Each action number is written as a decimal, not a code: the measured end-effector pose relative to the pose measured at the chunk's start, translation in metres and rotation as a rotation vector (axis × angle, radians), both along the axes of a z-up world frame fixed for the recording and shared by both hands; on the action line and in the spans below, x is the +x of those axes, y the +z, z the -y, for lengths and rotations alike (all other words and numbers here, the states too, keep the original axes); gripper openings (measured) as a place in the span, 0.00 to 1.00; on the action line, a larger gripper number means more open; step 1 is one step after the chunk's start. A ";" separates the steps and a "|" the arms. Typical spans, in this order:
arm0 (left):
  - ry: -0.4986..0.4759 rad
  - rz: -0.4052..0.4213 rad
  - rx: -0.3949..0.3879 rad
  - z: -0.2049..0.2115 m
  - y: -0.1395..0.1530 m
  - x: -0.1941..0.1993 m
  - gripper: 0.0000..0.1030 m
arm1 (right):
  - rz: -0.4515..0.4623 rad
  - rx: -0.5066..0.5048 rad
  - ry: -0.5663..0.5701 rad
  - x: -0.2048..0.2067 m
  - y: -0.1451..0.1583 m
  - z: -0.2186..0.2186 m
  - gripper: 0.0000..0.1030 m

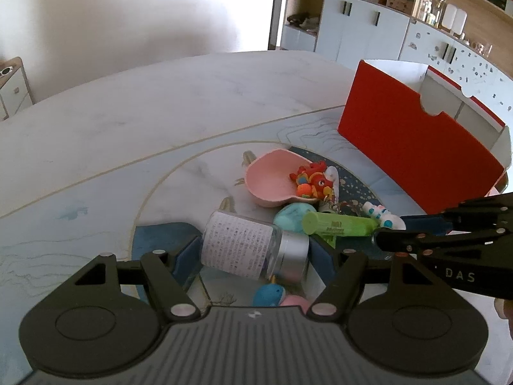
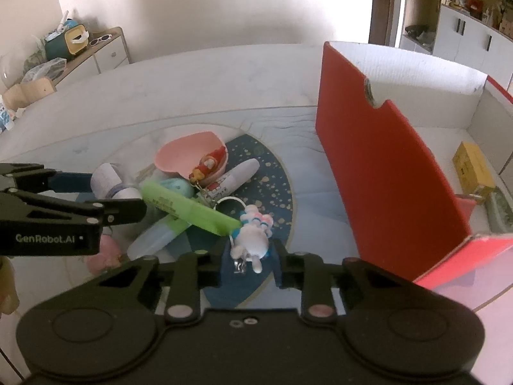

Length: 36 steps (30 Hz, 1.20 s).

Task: Organize rigid objects
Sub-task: 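Grasp the white-labelled tape roll with the left tool, then carry the tape roll into the shoebox and open the left tool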

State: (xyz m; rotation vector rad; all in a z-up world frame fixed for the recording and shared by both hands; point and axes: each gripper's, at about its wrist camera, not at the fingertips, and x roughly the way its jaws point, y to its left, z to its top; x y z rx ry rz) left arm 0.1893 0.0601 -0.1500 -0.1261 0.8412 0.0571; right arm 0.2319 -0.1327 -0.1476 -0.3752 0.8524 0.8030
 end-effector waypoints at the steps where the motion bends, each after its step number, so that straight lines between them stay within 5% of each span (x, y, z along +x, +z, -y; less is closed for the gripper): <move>1: 0.000 0.000 0.000 0.000 0.001 -0.001 0.71 | 0.000 0.004 -0.002 -0.001 0.002 0.002 0.22; 27: -0.024 0.032 -0.046 0.021 0.069 -0.030 0.71 | 0.058 0.133 -0.020 -0.024 0.098 0.059 0.22; 36: -0.100 0.070 -0.050 0.053 0.104 -0.029 0.71 | 0.124 0.151 -0.002 0.001 0.136 0.087 0.22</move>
